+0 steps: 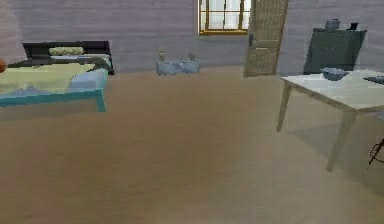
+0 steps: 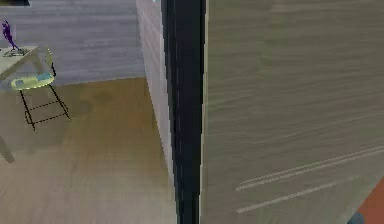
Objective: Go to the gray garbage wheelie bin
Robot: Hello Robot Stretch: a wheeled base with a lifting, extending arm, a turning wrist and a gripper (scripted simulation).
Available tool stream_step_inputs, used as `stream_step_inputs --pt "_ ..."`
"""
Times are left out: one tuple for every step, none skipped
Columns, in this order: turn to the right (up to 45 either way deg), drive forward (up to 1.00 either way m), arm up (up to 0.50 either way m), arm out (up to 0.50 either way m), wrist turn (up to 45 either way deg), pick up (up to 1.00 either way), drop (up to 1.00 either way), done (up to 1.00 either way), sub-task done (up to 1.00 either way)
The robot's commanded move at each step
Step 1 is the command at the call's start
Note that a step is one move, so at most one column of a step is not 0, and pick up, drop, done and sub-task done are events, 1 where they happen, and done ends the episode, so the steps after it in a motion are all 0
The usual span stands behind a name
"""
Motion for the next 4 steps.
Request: stream_step_inputs --pt "9.0 0.00 0.00 0.00 0.0 0.00 0.00 0.00 0.00" --pt "0.0 1.00 0.00 0.00 0.0 0.00 0.00 0.00 0.00" --pt "0.0 1.00 0.00 0.00 0.0 0.00 0.00 0.00 0.00" --pt "3.0 0.00 0.00 0.00 0.0 0.00 0.00 0.00 0.00"
